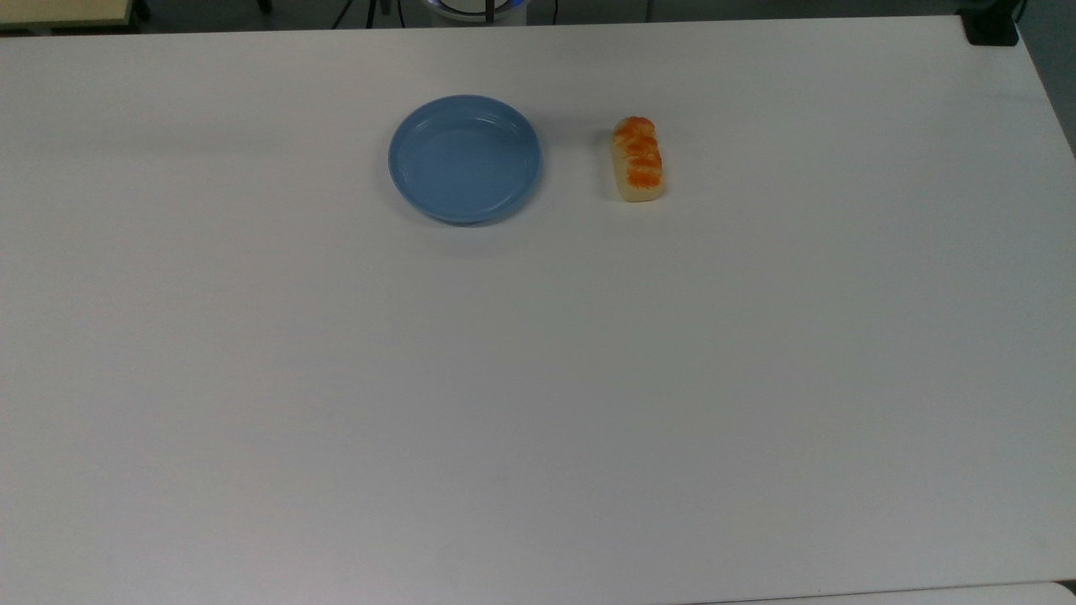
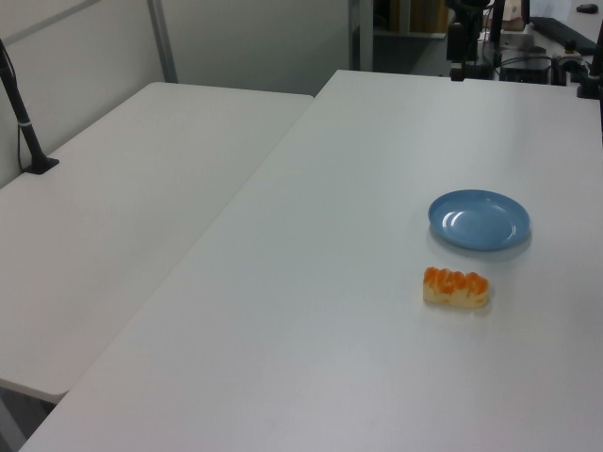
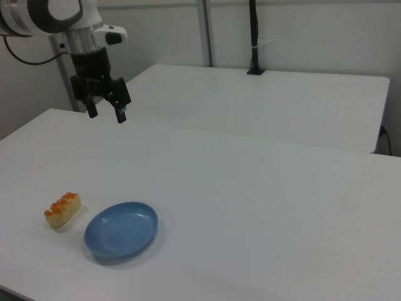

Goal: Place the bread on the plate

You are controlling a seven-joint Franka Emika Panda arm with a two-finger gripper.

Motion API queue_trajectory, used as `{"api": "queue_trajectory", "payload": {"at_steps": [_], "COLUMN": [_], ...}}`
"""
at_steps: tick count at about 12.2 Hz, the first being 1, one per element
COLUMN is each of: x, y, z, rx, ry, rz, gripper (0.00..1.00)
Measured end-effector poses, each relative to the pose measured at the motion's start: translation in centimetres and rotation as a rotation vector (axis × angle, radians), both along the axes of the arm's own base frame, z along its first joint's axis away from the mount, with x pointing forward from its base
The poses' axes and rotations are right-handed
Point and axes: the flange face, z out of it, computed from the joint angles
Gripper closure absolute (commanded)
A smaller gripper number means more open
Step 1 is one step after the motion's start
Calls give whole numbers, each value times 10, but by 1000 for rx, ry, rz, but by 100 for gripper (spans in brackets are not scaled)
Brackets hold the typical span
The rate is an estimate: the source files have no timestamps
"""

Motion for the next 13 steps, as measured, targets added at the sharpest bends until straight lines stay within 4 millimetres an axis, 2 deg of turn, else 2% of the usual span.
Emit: {"api": "queue_trajectory", "payload": {"at_steps": [10, 11, 13], "x": [3, 4, 8], "y": [-1, 2, 21], "z": [-6, -9, -27], "rx": [2, 2, 3], "ry": [12, 18, 50], "rz": [5, 15, 58], "gripper": [0, 0, 0]}}
